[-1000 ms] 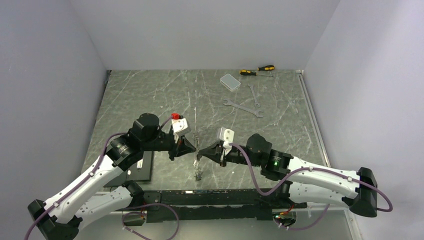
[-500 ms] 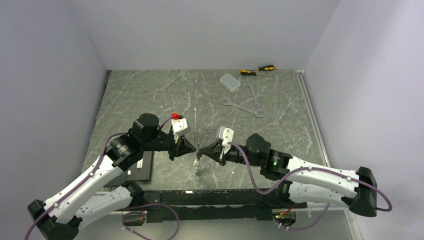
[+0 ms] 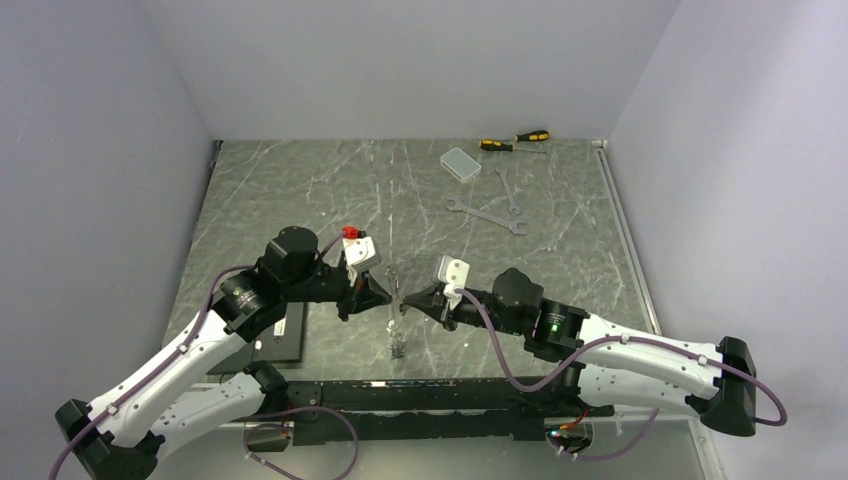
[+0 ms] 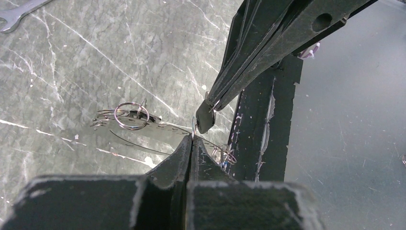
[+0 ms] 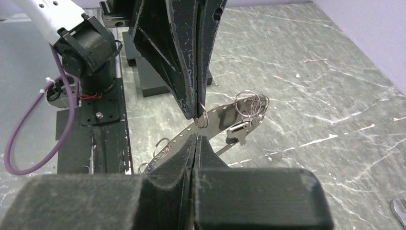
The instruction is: Put the keys on the keyring
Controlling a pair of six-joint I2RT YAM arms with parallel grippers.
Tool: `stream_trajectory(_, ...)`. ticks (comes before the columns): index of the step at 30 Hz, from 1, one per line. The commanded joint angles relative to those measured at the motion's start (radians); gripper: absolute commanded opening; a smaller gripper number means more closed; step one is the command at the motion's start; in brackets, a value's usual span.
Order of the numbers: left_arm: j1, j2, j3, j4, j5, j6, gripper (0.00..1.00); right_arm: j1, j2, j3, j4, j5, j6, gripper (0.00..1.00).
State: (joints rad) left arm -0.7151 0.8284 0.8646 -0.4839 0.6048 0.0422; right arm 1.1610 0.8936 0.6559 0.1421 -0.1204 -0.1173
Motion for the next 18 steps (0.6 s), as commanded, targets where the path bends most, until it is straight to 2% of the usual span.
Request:
stream_trajectory(1, 0.006, -0.014, 0.053, 0.033, 0.015, 0.002, 0.00, -0.003, -0.005, -0.009, 0.049, 0.011, -0.015, 0.00)
stream_trajectory(8, 0.014, -0.024, 0.049, 0.041, 0.013, -0.011, 0.00, -0.003, 0.039, -0.023, 0.171, -0.033, 0.014, 0.00)
stream_trajectory(18, 0.018, -0.012, 0.054, 0.034, 0.025, -0.007, 0.00, -0.003, 0.061, -0.024, 0.241, -0.053, 0.028, 0.00)
